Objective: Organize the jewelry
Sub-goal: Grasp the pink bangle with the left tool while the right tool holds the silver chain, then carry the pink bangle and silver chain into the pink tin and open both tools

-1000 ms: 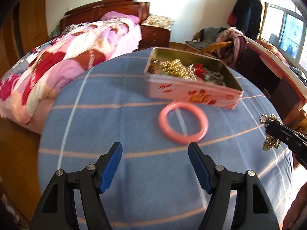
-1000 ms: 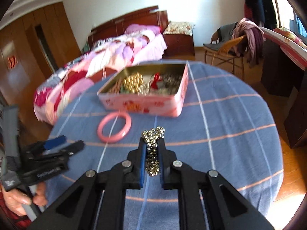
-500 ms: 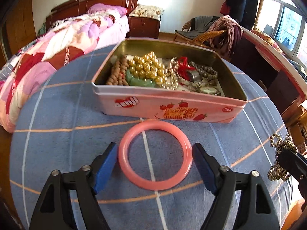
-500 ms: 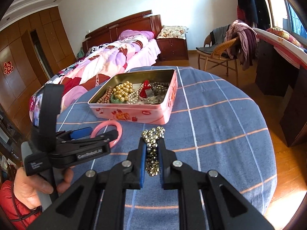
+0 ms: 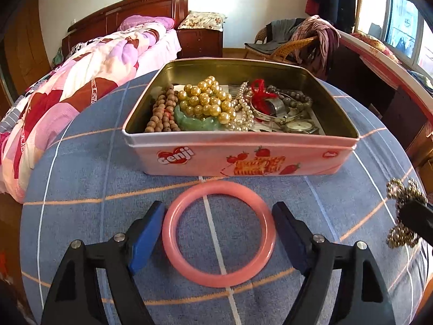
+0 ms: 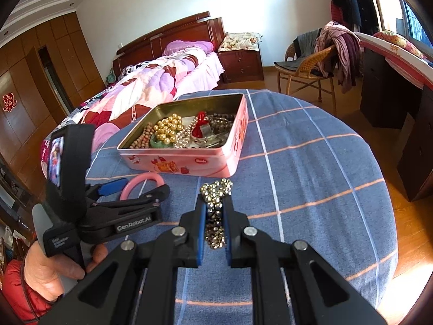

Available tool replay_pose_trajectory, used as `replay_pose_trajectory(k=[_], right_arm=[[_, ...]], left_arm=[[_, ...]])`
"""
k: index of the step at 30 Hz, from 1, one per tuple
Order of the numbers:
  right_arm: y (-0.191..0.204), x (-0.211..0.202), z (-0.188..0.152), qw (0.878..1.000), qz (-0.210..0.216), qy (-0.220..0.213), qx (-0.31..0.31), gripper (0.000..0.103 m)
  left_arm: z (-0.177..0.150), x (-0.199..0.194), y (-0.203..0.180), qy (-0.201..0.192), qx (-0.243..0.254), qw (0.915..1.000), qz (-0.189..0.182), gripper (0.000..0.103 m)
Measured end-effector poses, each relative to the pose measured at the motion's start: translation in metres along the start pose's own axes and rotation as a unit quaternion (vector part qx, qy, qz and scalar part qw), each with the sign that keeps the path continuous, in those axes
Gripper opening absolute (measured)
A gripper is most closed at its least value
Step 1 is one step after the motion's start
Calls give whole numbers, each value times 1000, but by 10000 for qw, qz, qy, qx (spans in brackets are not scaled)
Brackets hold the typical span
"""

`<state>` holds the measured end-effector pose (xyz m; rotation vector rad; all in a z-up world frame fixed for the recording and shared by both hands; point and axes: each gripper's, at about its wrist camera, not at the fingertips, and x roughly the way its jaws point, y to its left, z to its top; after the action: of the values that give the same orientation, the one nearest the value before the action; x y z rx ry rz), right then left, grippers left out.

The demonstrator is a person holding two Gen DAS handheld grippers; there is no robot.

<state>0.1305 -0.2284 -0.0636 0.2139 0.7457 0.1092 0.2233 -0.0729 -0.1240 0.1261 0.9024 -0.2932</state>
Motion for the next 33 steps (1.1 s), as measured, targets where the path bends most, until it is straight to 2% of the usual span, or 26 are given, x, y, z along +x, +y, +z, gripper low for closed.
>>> replay_pose_trajectory(k=[4, 8, 15, 24, 33], right_arm=[[2, -3, 2, 10000, -11, -54, -55, 14], [8, -10, 2, 9998, -15, -158, -116, 14], [18, -24, 4, 9991, -62, -376, -198, 14], [29, -36, 3, 9979, -192, -515, -341, 15], [37, -52, 5, 9957, -315, -757, -425, 15]], left_arm=[[-6, -5, 0, 14, -16, 10000, -8, 81], [-9, -22, 6, -92, -296, 9993, -190, 81], [-22, -69, 11, -608, -328, 9976, -39, 81], [-22, -101, 19, -916, -341, 9947, 328, 81], [-26, -125, 22, -1181, -350, 9915, 414, 81]])
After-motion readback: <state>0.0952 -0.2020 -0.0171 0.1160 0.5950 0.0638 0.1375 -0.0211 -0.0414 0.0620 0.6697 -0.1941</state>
